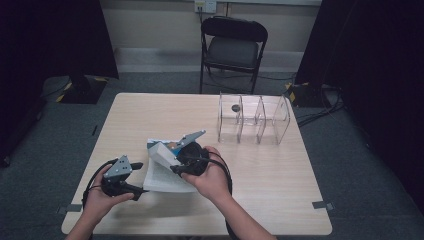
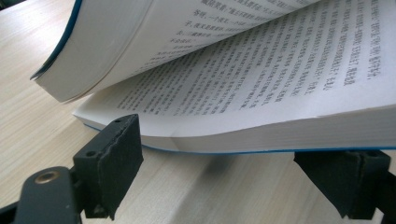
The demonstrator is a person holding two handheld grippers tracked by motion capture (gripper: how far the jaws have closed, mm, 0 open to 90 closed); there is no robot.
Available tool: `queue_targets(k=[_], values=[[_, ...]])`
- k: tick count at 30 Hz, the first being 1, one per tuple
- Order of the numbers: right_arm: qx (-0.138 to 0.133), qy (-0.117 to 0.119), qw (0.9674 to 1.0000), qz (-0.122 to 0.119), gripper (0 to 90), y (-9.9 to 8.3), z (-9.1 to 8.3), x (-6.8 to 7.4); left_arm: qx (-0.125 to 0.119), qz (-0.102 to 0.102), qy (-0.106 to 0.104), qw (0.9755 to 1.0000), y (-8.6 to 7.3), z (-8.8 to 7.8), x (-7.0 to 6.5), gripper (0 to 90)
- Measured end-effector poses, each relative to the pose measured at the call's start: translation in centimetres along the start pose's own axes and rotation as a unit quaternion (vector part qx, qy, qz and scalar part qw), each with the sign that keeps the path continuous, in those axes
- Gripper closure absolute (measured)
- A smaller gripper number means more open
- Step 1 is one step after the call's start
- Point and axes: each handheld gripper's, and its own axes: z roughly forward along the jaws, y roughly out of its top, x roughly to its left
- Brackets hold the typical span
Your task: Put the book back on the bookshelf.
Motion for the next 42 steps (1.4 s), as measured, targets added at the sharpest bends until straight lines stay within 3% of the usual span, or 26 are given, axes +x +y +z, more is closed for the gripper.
queue_targets(k=[5, 9, 19, 30, 36, 42], values=[[0.006, 0.003, 1.0, -0.003, 75.2, 0.0, -0.3, 0.1, -0.008, 0.0, 0.003, 1.0, 0.8, 0.2, 0.1, 10.6], [0.012, 0.005, 0.9999, -0.004, 75.2, 0.0, -0.6, 0.2, -0.002, 0.02, 0.008, 0.9998, 1.5, 0.4, -0.2, 9.5], [0.008, 0.006, 0.9999, -0.011, 75.2, -0.3, -0.8, 0.3, -0.015, 0.016, 0.017, 0.9996, 2.3, 0.4, 0.1, 2.9], [0.012, 0.015, 0.9997, -0.018, 75.1, -0.2, -1.2, 0.6, -0.015, 0.029, 0.0, 0.9995, 2.9, 0.6, -0.1, 0.0], [0.014, 0.016, 0.9995, -0.022, 75.1, -0.3, -1.3, 1.0, -0.027, 0.033, -0.006, 0.9991, 3.2, 0.4, -0.1, 0.0], [0.013, 0.017, 0.9995, -0.023, 75.1, -0.3, -1.5, 1.0, -0.015, 0.043, -0.005, 0.999, 3.6, 0.4, -0.2, 0.0]])
